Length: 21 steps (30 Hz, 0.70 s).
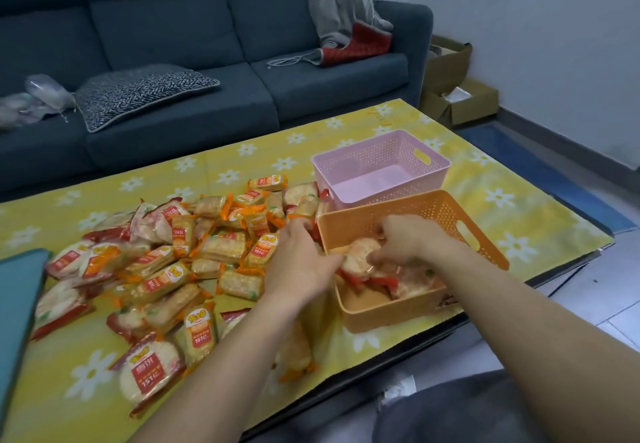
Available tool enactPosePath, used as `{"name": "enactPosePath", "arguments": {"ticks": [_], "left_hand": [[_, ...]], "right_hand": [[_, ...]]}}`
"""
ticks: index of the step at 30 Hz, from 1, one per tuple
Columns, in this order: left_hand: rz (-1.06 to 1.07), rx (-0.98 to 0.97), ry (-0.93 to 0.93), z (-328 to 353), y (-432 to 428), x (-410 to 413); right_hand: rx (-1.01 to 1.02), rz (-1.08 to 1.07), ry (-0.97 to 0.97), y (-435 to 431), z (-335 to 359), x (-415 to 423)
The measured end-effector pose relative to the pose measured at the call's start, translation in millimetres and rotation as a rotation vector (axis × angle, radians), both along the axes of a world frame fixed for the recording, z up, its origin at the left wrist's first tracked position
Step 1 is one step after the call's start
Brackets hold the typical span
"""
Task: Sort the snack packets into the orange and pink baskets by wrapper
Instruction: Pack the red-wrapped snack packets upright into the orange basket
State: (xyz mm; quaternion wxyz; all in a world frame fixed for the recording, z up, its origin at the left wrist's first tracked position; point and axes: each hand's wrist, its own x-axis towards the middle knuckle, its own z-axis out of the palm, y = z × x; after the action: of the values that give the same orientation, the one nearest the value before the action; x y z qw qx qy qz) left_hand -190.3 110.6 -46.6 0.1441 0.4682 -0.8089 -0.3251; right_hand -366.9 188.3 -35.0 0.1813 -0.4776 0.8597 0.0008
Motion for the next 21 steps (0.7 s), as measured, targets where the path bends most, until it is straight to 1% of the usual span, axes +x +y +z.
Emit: {"name": "enactPosePath", "arguments": {"ticks": [2, 3, 4, 6, 8, 9, 11, 12, 13, 15, 16, 17, 18, 19, 20, 21], "left_hand": [[-0.007, -0.133, 0.142, 4, 1, 0], [-0.035, -0.209, 0.180, 7, 1, -1], [-0.076, -0.282, 0.171, 9, 0, -3], [-0.189, -0.385, 0.059, 12, -2, -9], [-0.313, -0.421, -0.095, 12, -4, -17], [-0.374, -0.400, -0.158, 13, -4, -20], [-0.483, -0.263, -0.218, 11, -5, -26], [-0.517, -0.205, -0.219, 12, -7, -28], [-0.537, -0.189, -0.218, 12, -11, -30], [-0.549, -0.295, -0.227, 15, -22, -31], [-0.554, -0.363, -0.215, 16, -29, -30], [-0.548, -0.392, -0.184, 17, -35, -29], [-0.537, -0.382, -0.147, 18, -40, -26], [-0.531, -0.368, -0.118, 19, -42, -23], [-0.531, -0.363, -0.099, 21, -43, -22], [-0.537, -0.369, -0.085, 23, -42, -20]], "right_hand": [[-0.067, 0.007, 0.020, -2, 6, 1], [-0.089, 0.007, 0.013, -2, 9, 1], [-0.099, 0.013, -0.008, -1, 12, 2], [-0.101, 0.028, -0.051, 1, 16, 6], [-0.121, 0.034, -0.057, 1, 18, 11], [-0.156, 0.024, -0.053, 1, 21, 12], [-0.275, -0.004, -0.056, 0, 23, 12], [-0.343, -0.019, -0.095, 0, 24, 12], [-0.402, -0.037, -0.172, 0, 23, 11], [-0.489, -0.068, -0.397, 4, 23, 9], [-0.522, -0.098, -0.477, 6, 22, 5], [-0.536, -0.141, -0.506, 7, 19, 1], [-0.527, -0.171, -0.464, 8, 16, -5], [-0.482, -0.165, -0.341, 7, 12, -11], [-0.393, -0.130, -0.207, 8, 7, -16], [-0.273, -0.084, -0.114, 7, 3, -16]]}}
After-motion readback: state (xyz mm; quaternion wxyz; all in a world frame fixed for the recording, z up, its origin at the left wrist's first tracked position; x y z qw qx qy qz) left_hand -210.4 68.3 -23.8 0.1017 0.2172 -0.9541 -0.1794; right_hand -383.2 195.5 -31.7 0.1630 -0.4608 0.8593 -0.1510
